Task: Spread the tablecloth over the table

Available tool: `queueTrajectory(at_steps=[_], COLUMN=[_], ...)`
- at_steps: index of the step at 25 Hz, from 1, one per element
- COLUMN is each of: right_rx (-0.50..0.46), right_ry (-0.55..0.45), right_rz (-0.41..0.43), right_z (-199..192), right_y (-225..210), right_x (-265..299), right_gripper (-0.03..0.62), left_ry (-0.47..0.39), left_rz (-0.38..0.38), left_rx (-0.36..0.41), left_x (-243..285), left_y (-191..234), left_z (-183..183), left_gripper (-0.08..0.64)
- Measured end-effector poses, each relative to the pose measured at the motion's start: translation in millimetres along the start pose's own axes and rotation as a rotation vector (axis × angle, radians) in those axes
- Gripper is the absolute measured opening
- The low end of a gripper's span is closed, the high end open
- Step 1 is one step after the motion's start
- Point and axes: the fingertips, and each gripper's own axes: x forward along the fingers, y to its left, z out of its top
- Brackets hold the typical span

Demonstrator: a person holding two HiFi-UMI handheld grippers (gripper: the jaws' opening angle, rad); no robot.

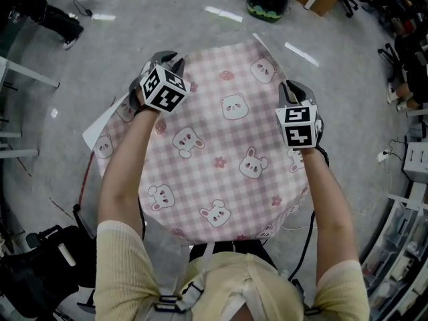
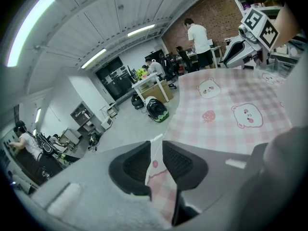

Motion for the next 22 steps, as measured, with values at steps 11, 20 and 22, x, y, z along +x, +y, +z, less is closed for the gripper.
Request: queueTrajectory(at_steps=[11, 20, 22], right_rx=[0.039, 0.166, 0.186], right_ry=[-0.083, -0.144, -0.162], right_rz=[0.026, 0.1, 0.107], right_z=[12.7, 1.8, 1.9], right_y=[3.5, 2.1, 0.2], right_x=[-26.1, -74.0, -88.6], right_gripper=[0.055, 0.055, 0.055], left_ry=[-0.061, -0.112, -0.127], left_rz=[0.038, 0.013, 0.013], left_rx=[-0.158, -0.258, -0.282], left_x=[-42.5, -95.4, -110.0], left_y=[-14.2, -50.0, -56.5], left_z=[13.3, 37.7, 45.3], left_gripper=[0.066, 0.064, 0.064])
